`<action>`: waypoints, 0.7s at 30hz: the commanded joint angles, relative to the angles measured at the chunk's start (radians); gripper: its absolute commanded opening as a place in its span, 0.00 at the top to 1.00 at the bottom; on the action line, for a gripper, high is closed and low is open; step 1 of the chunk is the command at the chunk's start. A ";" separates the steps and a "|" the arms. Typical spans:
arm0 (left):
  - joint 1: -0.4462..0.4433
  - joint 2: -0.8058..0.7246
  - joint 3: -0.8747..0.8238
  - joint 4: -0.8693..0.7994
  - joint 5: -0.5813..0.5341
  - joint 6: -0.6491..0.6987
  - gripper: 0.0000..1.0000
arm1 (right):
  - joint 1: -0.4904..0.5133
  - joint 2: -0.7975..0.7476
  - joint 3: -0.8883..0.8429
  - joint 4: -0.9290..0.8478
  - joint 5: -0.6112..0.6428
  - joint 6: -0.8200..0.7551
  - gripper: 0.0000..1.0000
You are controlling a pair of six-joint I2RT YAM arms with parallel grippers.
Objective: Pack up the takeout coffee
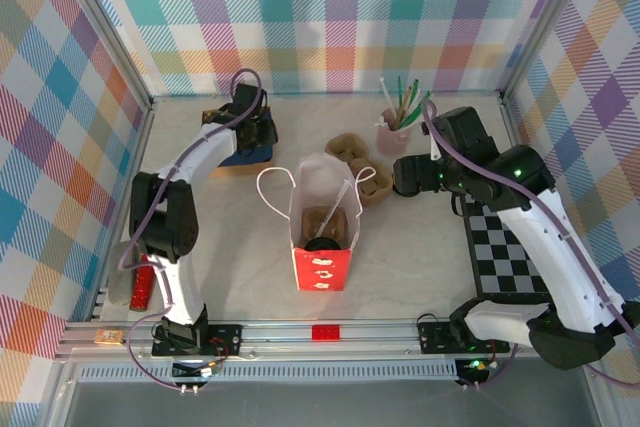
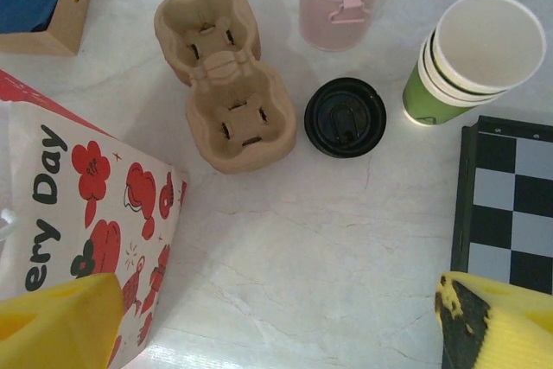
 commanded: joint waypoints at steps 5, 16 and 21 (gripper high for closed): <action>-0.002 0.104 0.101 -0.077 -0.050 0.058 0.42 | -0.030 -0.008 -0.049 0.065 -0.060 -0.004 0.10; -0.034 0.203 0.170 -0.107 -0.082 0.069 0.46 | -0.046 -0.006 -0.091 0.098 -0.090 -0.003 0.12; -0.047 0.234 0.194 -0.135 -0.109 0.083 0.49 | -0.056 -0.011 -0.102 0.106 -0.094 -0.006 0.13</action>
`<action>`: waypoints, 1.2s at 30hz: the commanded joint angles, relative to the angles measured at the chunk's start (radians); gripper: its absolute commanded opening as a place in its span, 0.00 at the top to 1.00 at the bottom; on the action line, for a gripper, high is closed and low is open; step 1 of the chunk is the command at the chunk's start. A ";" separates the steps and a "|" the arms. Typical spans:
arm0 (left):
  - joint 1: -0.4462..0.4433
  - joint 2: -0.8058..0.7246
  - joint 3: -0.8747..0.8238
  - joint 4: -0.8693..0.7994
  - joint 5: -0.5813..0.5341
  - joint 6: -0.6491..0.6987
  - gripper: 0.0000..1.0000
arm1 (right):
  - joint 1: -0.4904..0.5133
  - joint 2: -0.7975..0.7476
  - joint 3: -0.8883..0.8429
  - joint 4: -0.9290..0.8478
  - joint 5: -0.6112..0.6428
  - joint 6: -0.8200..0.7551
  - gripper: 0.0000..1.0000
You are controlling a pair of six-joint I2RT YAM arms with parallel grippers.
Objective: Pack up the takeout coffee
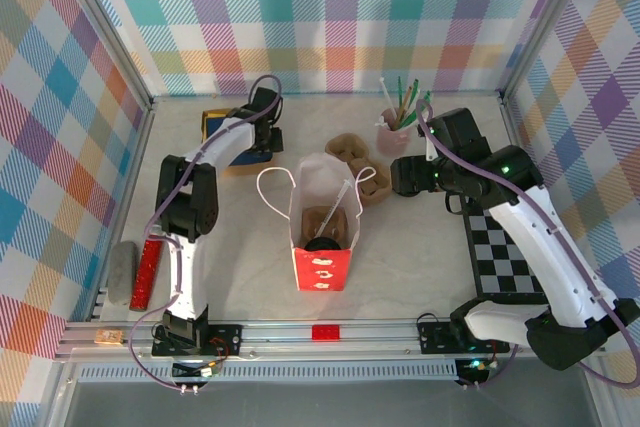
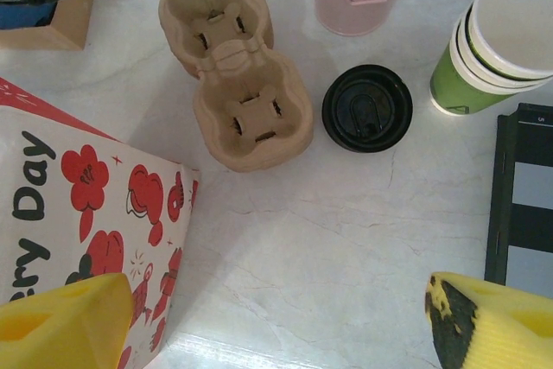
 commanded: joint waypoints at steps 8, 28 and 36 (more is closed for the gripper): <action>-0.014 0.052 0.072 -0.092 -0.037 0.025 0.59 | -0.018 -0.016 -0.013 0.030 -0.021 -0.008 0.13; -0.018 0.034 0.089 -0.145 -0.040 0.032 0.72 | -0.026 -0.032 -0.025 0.038 -0.030 0.001 0.14; -0.018 0.020 0.070 -0.153 -0.042 0.033 0.74 | -0.027 -0.039 -0.024 0.040 -0.032 0.004 0.15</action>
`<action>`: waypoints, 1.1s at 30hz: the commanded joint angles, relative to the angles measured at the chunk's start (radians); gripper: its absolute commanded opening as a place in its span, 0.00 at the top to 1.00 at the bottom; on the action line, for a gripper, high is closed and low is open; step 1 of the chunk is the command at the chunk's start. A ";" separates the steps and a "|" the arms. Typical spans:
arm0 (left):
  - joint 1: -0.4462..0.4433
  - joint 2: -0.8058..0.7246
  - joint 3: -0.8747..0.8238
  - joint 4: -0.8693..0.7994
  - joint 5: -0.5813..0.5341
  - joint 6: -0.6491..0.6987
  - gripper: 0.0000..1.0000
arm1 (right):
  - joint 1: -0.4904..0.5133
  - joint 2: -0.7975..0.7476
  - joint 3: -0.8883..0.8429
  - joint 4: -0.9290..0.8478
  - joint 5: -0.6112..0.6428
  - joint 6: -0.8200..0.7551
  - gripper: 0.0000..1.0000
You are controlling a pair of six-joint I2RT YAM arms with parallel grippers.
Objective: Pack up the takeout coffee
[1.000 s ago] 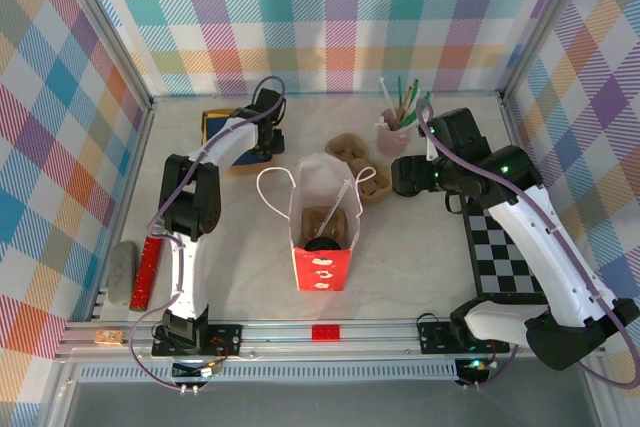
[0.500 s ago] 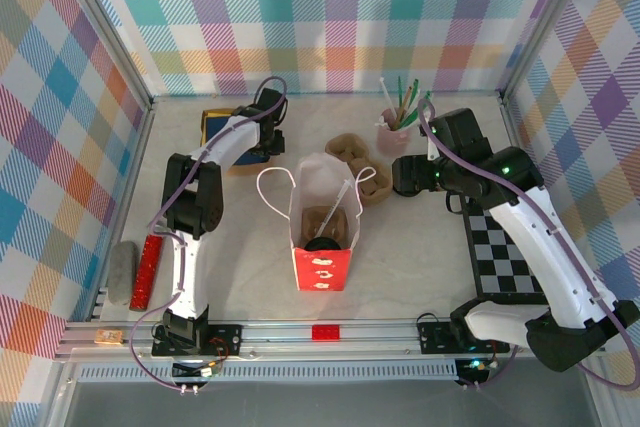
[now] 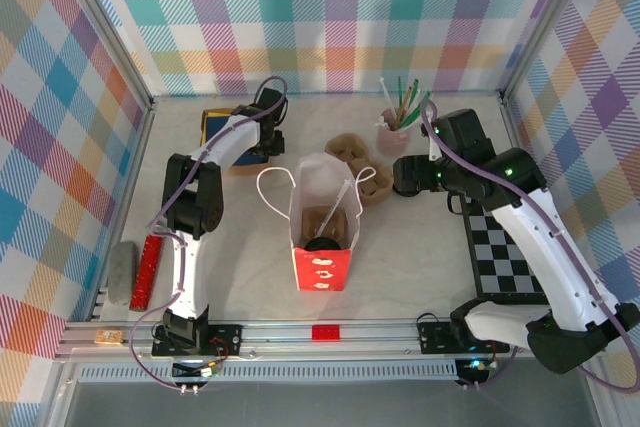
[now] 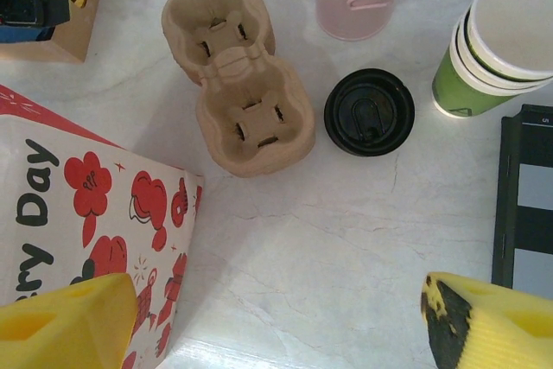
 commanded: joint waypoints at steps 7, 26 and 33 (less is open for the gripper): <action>-0.004 -0.033 0.017 -0.051 -0.012 0.009 0.77 | -0.006 -0.024 -0.011 0.020 -0.011 0.008 0.18; -0.004 -0.025 0.060 -0.085 -0.016 0.021 0.78 | -0.010 -0.034 -0.009 0.019 -0.003 0.007 0.26; -0.004 -0.013 0.073 -0.097 -0.012 0.023 0.82 | -0.012 -0.038 -0.010 0.020 0.000 0.007 0.27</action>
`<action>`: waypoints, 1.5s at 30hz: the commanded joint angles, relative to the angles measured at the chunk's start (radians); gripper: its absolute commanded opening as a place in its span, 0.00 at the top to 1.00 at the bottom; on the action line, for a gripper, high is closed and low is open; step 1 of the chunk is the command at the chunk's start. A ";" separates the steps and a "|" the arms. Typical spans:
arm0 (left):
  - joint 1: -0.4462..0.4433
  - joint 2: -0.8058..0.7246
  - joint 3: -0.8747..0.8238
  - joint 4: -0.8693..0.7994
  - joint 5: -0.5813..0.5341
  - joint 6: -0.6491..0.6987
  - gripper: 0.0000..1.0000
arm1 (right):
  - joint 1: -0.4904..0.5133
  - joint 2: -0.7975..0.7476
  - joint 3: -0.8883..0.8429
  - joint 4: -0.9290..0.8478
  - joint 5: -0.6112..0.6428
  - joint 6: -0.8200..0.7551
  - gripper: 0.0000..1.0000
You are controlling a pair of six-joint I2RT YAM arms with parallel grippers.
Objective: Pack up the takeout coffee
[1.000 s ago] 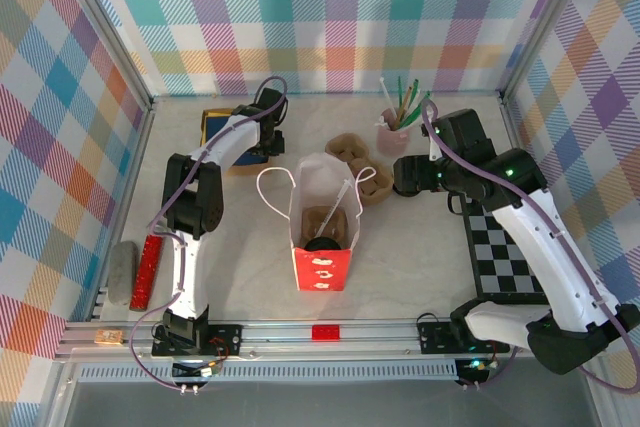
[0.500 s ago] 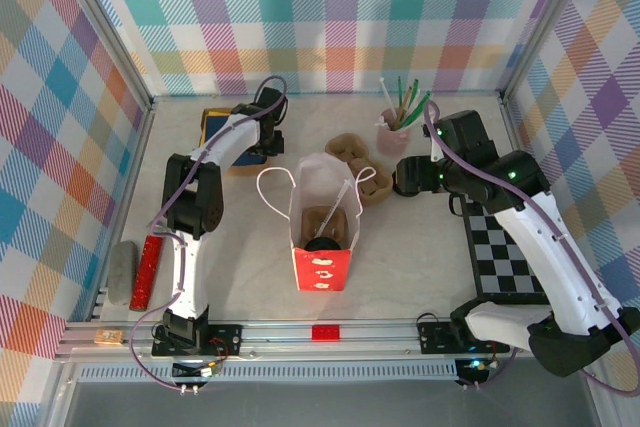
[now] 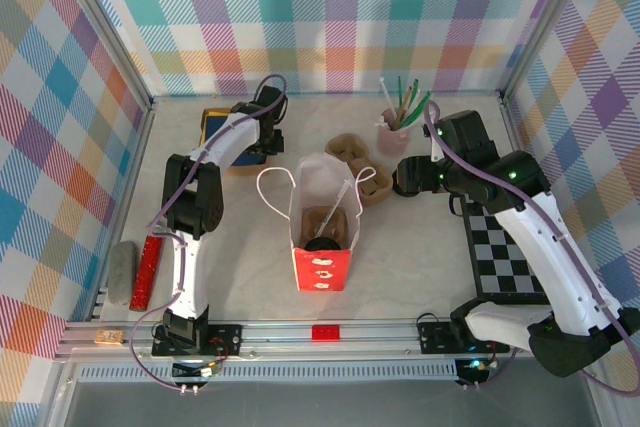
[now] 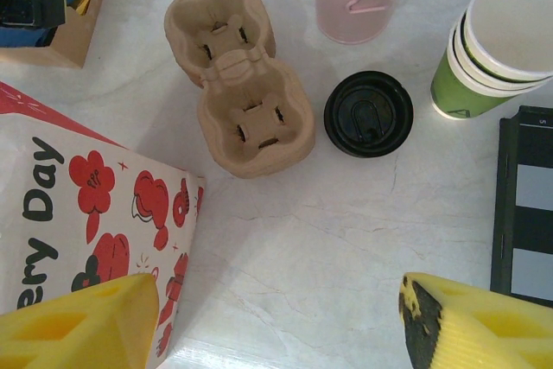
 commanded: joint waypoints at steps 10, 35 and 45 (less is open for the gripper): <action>0.000 -0.001 0.071 -0.067 -0.004 0.026 0.99 | -0.012 -0.030 -0.013 0.019 0.000 0.007 0.28; -0.007 -0.139 0.039 -0.140 0.111 0.033 1.00 | -0.014 -0.069 -0.020 0.028 -0.020 0.025 0.31; -0.012 -0.254 0.013 -0.144 0.192 0.003 1.00 | -0.015 -0.105 -0.025 0.020 -0.023 0.029 0.32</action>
